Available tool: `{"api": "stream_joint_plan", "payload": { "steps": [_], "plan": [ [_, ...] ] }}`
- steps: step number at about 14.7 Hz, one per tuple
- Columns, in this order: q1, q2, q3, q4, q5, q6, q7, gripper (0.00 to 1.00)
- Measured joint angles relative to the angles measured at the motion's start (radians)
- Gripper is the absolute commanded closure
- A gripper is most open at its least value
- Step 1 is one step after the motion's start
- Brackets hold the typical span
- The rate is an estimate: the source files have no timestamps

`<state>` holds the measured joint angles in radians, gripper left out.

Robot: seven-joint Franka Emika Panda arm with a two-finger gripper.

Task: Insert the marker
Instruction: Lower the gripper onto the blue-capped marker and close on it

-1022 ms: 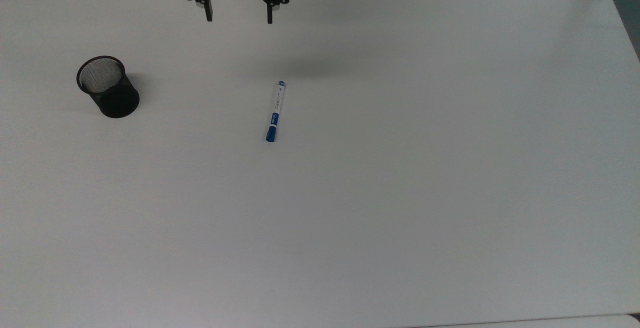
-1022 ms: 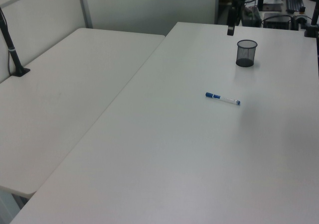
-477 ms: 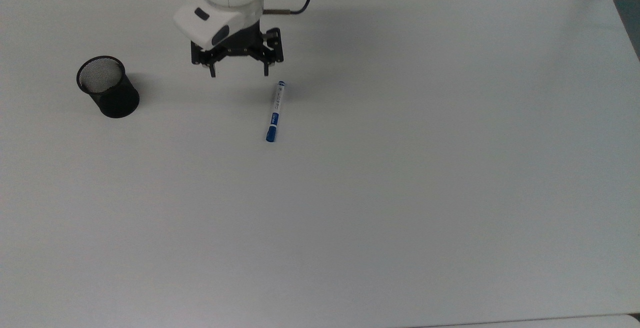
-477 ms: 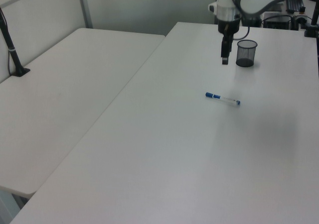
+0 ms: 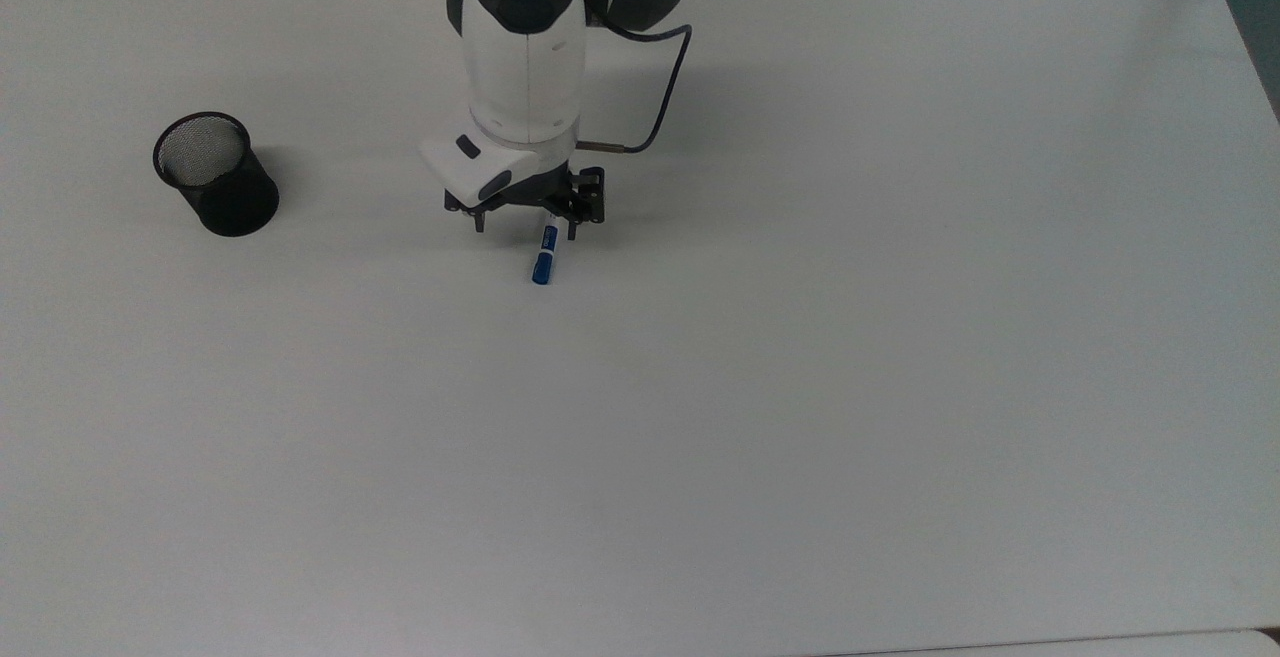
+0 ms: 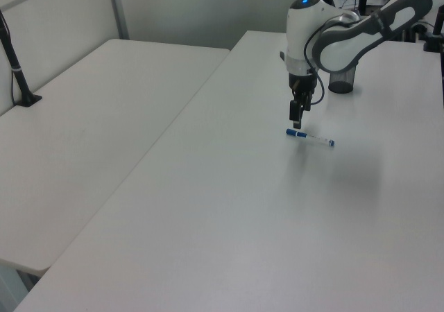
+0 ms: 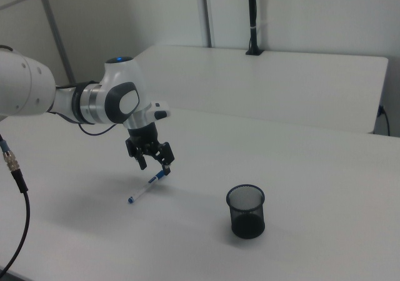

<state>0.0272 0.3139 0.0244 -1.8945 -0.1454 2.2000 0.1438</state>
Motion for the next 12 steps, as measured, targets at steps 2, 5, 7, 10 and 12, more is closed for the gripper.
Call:
{"api": "stream_joint_plan", "payload": {
  "steps": [2, 5, 7, 10, 12],
  "plan": [
    [0.003, 0.02, 0.014, 0.0, -0.01, 0.021, 0.054, 0.51],
    [0.003, 0.051, 0.019, 0.0, -0.022, 0.048, 0.103, 0.66],
    [0.003, 0.06, 0.019, 0.0, -0.022, 0.055, 0.108, 0.78],
    [0.003, 0.061, 0.019, 0.002, -0.029, 0.056, 0.11, 0.98],
    [0.001, 0.061, 0.019, 0.007, -0.03, 0.056, 0.114, 0.98]
  ]
}}
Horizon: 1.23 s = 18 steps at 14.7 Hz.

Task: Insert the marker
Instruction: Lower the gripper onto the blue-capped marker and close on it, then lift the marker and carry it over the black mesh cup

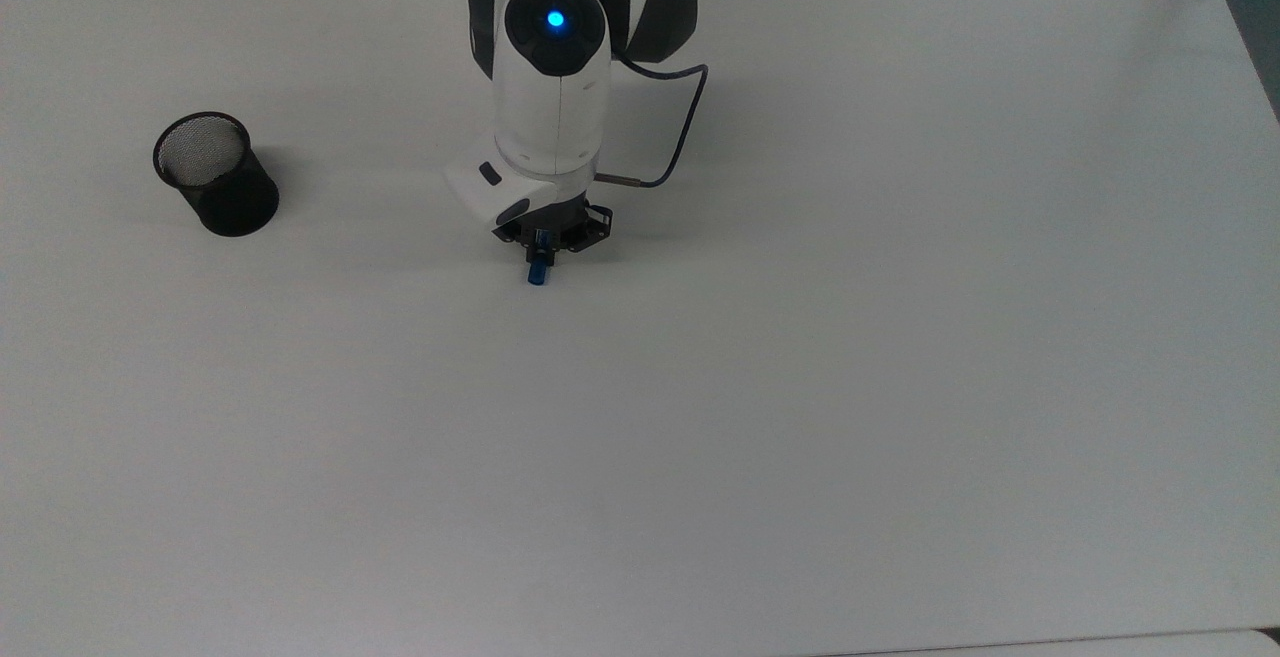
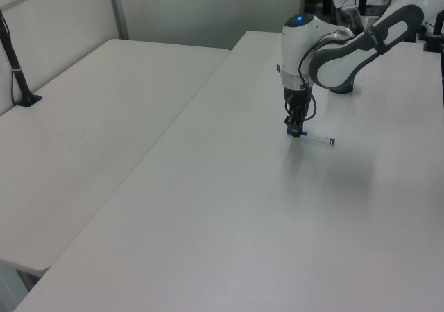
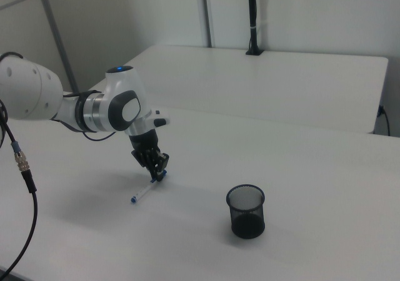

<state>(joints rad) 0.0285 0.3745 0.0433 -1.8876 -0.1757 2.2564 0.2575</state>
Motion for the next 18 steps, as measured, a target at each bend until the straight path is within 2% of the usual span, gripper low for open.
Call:
{"api": "stream_joint_plan", "payload": {
  "steps": [3, 7, 8, 10, 12, 15, 18],
  "plan": [
    [-0.012, -0.025, 0.0, 0.02, -0.001, 0.001, 0.003, 0.98],
    [-0.099, -0.158, -0.003, 0.033, -0.005, 0.001, 0.002, 0.98],
    [-0.142, -0.207, -0.003, 0.034, -0.013, 0.018, -0.008, 0.98],
    [-0.236, -0.29, -0.005, -0.004, -0.017, 0.133, -0.096, 0.98],
    [-0.304, -0.32, -0.007, -0.05, -0.018, 0.241, -0.173, 0.98],
    [-0.413, -0.322, -0.011, -0.123, -0.018, 0.435, -0.288, 0.98],
    [-0.478, -0.308, -0.013, -0.206, -0.018, 0.631, -0.362, 0.98]
  ]
}}
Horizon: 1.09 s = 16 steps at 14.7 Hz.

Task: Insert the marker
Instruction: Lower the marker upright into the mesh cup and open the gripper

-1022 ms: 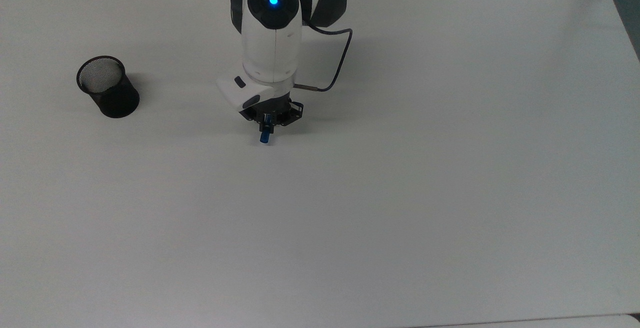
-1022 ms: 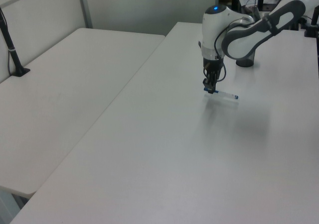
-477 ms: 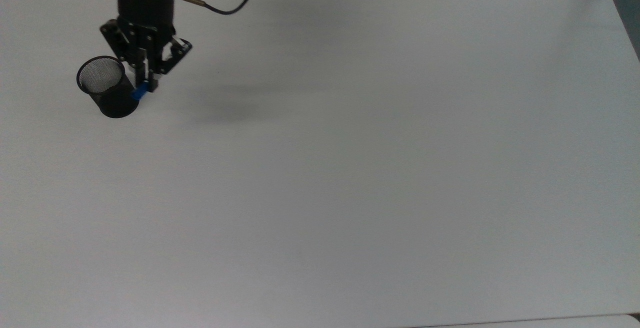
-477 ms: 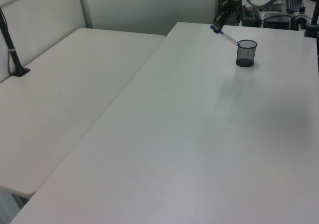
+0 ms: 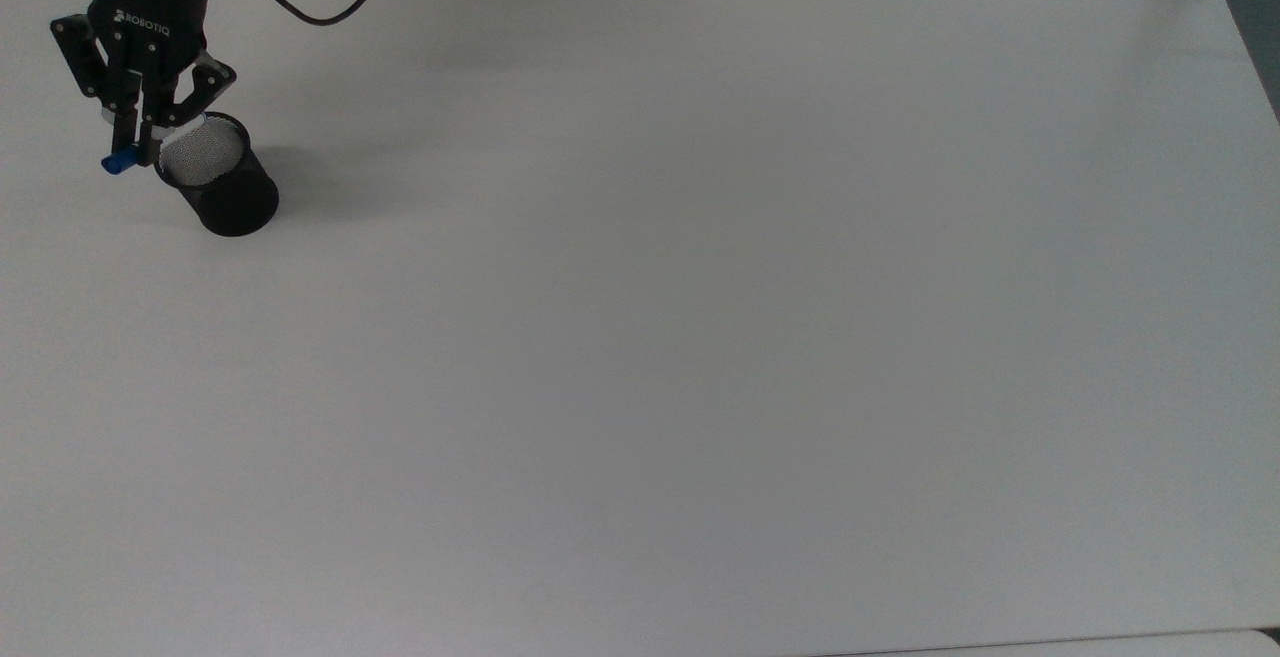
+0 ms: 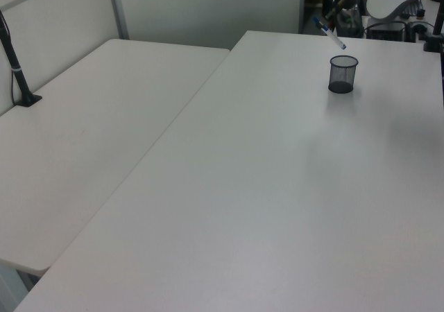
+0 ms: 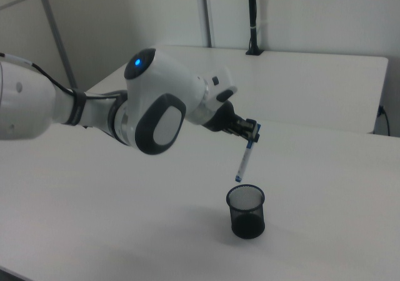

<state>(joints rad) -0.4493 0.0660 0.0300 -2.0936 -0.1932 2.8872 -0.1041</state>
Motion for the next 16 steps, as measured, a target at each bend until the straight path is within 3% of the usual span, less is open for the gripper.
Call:
{"api": "stream_joint_plan", "payload": {
  "steps": [5, 12, 14, 16],
  "plan": [
    [-0.032, 0.016, 0.0, -0.052, 0.0, 0.06, -0.057, 0.98],
    [-0.044, 0.1, -0.001, -0.15, 0.0, 0.337, -0.077, 0.96],
    [-0.044, 0.108, -0.001, -0.156, 0.0, 0.344, -0.079, 0.78],
    [-0.045, 0.108, -0.001, -0.159, 0.0, 0.344, -0.079, 0.52]
  ]
}}
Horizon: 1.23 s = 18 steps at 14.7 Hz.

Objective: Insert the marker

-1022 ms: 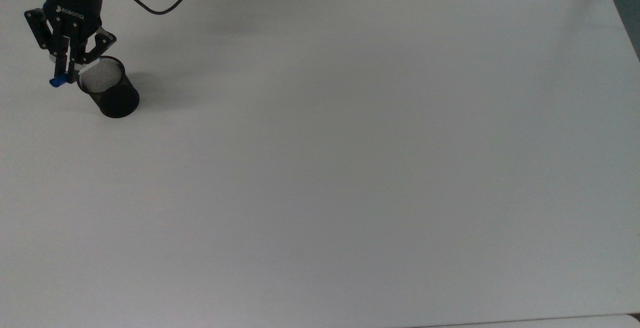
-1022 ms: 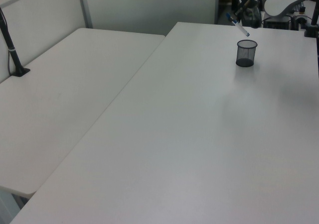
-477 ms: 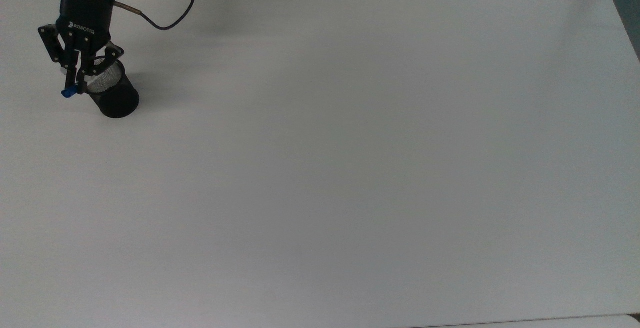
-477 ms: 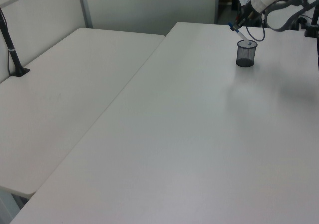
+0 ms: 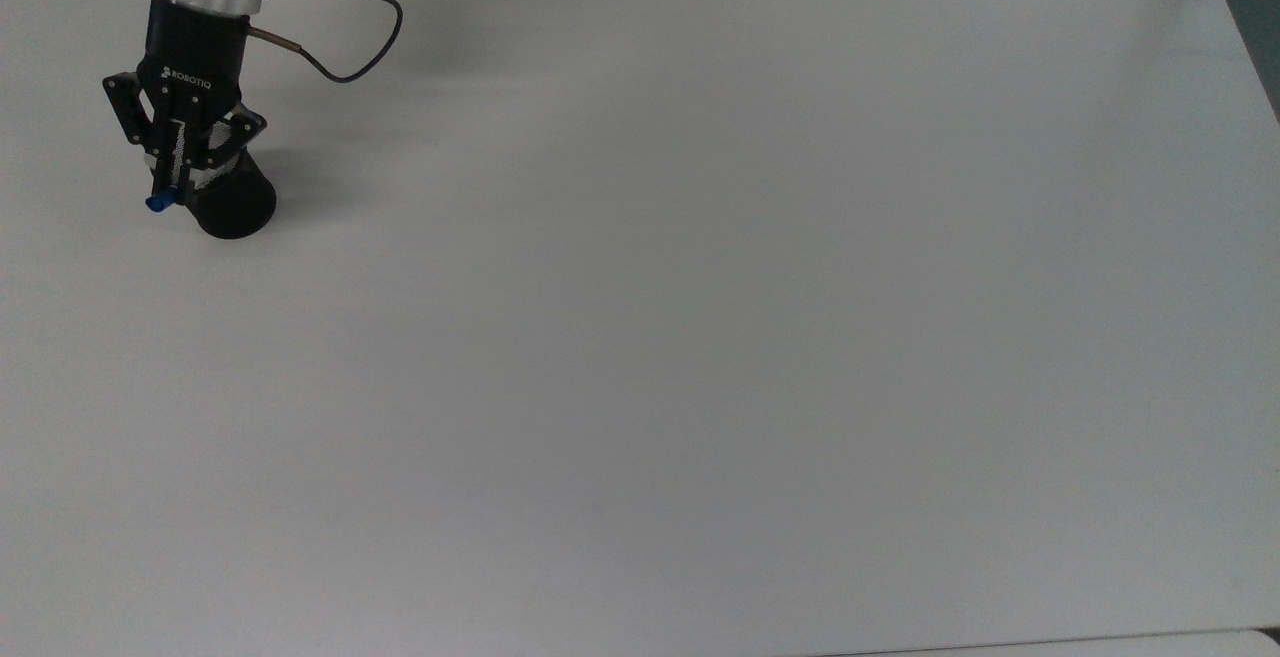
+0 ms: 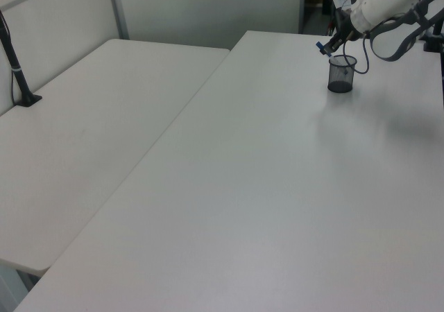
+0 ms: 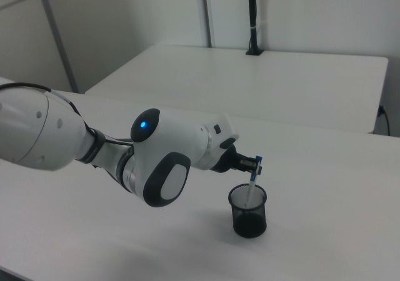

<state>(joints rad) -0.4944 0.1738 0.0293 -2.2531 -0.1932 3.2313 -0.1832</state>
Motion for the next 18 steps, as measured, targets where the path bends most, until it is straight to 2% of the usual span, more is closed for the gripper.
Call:
{"api": "stream_joint_plan", "payload": {
  "steps": [3, 6, 10, 12, 15, 18],
  "plan": [
    [-0.012, -0.004, 0.0, 0.0, 0.0, 0.0, 0.002, 0.22],
    [-0.021, -0.016, 0.0, 0.0, 0.0, 0.0, 0.032, 0.0],
    [-0.013, -0.036, 0.007, 0.005, 0.0, -0.007, 0.134, 0.0],
    [-0.005, -0.062, 0.025, 0.031, 0.0, -0.104, 0.186, 0.0],
    [0.04, -0.124, 0.043, 0.165, 0.0, -0.452, 0.271, 0.0],
    [0.125, -0.16, 0.05, 0.34, 0.019, -0.83, 0.333, 0.0]
  ]
}}
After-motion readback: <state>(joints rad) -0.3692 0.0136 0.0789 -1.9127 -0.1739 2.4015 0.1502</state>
